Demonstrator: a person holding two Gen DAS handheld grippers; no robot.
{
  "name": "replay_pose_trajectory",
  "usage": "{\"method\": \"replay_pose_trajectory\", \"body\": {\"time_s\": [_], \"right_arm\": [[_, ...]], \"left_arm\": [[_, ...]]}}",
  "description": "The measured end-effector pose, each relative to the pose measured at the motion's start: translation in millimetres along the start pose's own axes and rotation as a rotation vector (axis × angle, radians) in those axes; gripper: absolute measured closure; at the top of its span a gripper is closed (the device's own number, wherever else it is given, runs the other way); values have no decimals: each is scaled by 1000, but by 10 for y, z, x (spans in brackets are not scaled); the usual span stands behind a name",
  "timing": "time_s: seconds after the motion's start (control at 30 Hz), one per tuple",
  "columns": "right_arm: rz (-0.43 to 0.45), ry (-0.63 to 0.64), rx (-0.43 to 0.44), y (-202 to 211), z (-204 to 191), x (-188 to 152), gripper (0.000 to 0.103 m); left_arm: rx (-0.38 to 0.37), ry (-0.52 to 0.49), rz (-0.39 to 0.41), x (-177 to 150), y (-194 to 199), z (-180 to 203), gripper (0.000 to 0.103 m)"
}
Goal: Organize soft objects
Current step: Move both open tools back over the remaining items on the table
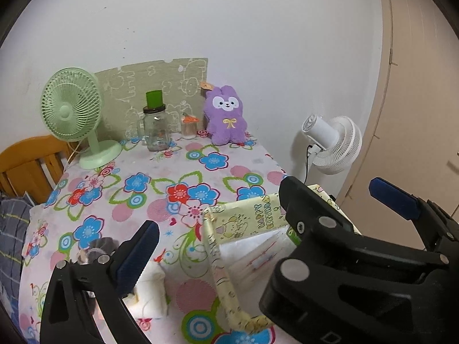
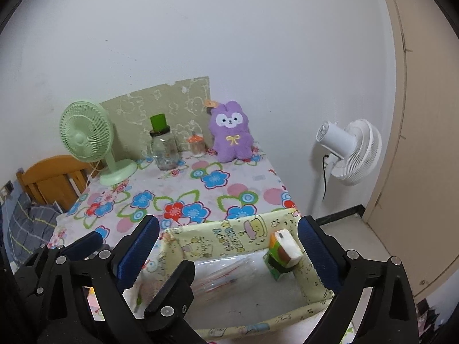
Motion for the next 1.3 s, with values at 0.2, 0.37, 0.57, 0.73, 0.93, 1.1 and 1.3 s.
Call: {"method": "replay_pose_trajectory", "body": {"time_s": [0.2, 0.37, 0.57, 0.73, 0.93, 1.1, 1.3], "right_arm": [[11, 20, 31, 158, -201, -71, 4], [16, 38, 49, 255, -374, -150, 4], [30, 54, 78, 361, -567, -237, 4], [36, 69, 110, 405, -731, -324, 4], [34, 79, 158, 357, -908, -445, 4], [35, 96, 176, 305, -1036, -552, 4], [-5, 103, 207, 170, -1159, -680, 4]], "left_arm": [[34, 3, 31, -81, 233, -126, 0], [61, 16, 51, -166, 381, -281, 0], [97, 26, 64, -254, 512, -462, 0], [124, 39, 73, -345, 573, -615, 0], [166, 52, 75, -475, 597, -783, 0], [193, 63, 73, -587, 588, -924, 0], [200, 80, 59, -720, 523, -1070, 0]]}}
Point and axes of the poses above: each gripper's, at about its wrist camera, not at the fingertips, and y roughly against the way its jaws point, z to its right, x to its top, the point moved 3 cm from there along -y, roughly the way its jaws point, and after that the axes turned 9 degrees about -y, right-handed, at the moved point
